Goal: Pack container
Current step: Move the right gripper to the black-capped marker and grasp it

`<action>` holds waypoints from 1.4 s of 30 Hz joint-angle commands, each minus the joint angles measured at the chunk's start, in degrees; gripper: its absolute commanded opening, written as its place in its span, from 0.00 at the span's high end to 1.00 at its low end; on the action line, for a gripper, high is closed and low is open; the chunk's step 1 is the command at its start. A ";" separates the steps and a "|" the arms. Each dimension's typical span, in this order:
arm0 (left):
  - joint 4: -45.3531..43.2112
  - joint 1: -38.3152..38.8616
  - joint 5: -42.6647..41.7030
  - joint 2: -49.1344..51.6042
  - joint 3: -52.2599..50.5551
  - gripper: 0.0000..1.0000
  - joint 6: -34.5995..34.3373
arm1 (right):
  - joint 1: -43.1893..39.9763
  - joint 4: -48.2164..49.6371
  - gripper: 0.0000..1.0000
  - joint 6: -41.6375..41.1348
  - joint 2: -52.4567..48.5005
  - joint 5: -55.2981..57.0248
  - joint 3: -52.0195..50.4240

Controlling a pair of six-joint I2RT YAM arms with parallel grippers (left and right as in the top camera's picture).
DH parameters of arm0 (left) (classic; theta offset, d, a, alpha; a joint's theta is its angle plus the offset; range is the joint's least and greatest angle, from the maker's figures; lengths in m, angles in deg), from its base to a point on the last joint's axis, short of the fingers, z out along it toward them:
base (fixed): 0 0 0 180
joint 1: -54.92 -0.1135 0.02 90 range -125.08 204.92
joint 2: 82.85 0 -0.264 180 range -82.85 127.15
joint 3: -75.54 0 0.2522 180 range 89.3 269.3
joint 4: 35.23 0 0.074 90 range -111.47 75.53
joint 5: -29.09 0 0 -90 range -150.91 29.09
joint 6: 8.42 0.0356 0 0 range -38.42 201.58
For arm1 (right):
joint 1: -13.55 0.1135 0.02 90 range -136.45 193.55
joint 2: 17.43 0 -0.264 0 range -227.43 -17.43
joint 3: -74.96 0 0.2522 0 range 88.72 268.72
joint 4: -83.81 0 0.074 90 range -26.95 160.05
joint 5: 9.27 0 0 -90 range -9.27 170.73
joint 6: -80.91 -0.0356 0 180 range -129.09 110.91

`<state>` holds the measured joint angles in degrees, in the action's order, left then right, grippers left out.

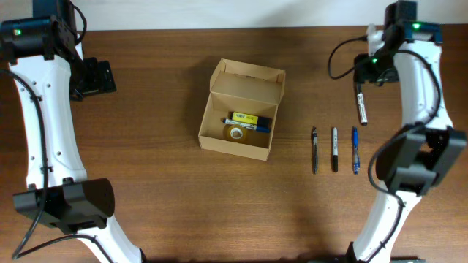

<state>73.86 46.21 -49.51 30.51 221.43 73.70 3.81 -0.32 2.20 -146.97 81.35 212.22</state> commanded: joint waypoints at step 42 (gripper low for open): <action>0.07 -0.20 0.42 -0.50 -0.33 0.00 0.50 | -3.04 0.33 0.82 -0.22 -15.30 0.28 -0.42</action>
<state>73.86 46.21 -49.51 30.51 221.43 73.72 0.62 -0.10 2.39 -160.56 81.40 212.22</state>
